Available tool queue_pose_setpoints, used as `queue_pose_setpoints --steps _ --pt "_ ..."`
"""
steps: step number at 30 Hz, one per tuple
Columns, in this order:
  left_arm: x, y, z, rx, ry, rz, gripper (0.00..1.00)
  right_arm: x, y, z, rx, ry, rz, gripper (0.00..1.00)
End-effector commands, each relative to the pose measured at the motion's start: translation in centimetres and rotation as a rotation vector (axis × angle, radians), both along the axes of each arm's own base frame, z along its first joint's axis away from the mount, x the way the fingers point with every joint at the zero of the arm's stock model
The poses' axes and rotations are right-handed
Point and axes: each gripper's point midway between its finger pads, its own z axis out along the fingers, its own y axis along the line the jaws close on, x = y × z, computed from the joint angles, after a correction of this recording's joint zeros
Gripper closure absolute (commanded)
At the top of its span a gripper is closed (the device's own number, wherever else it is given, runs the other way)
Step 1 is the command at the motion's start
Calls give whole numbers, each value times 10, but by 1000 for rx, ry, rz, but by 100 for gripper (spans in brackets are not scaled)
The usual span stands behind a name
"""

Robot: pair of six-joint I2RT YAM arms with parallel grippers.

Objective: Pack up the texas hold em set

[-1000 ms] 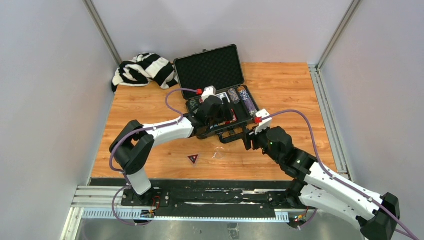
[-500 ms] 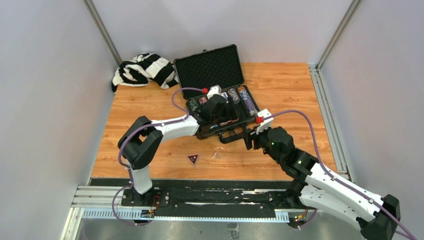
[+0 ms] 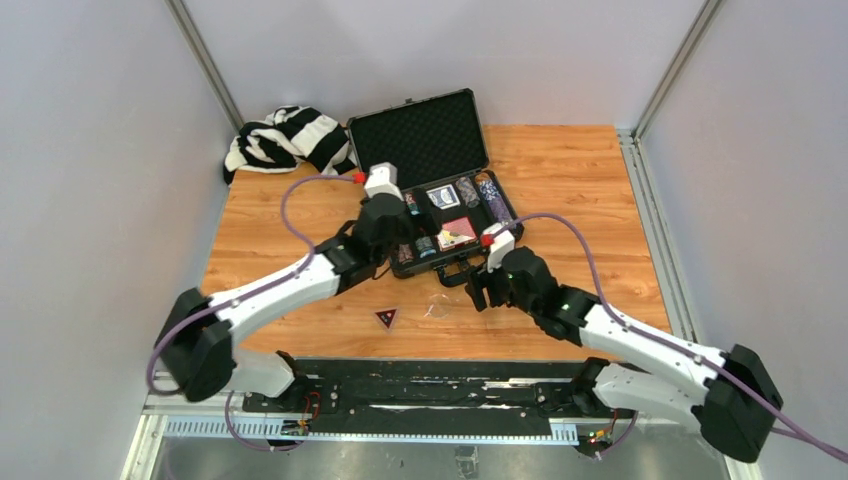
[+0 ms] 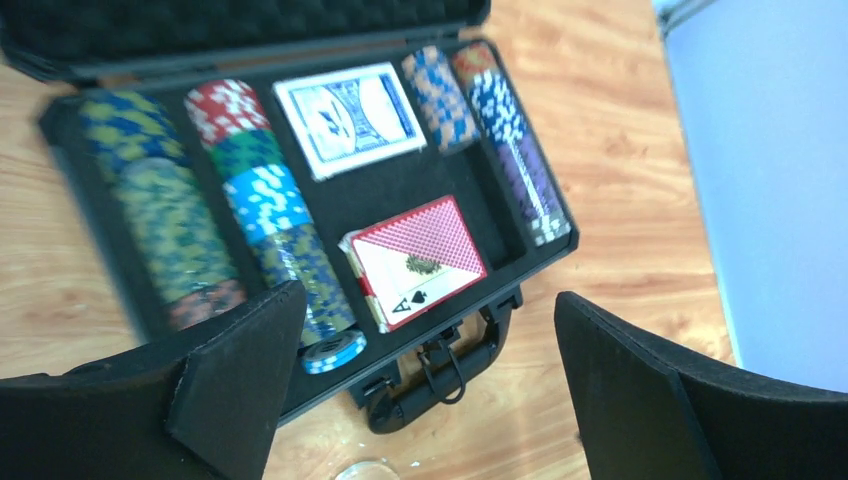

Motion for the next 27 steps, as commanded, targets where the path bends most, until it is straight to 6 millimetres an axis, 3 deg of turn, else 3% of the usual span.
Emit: queue_pose_setpoints --steps 1,5,9,16,27 --pt "-7 67 8 67 -36 121 2 -9 26 -20 33 121 58 29" --pt "-19 118 -8 92 3 207 2 -10 41 -40 -30 171 48 28" --pt "-32 145 -23 110 16 253 2 -12 65 -49 -65 195 86 26" --pt "-35 156 -41 137 55 263 2 -12 96 -75 -107 236 114 22" --pt "-33 152 -43 128 55 244 2 -20 102 -106 -187 282 131 18"
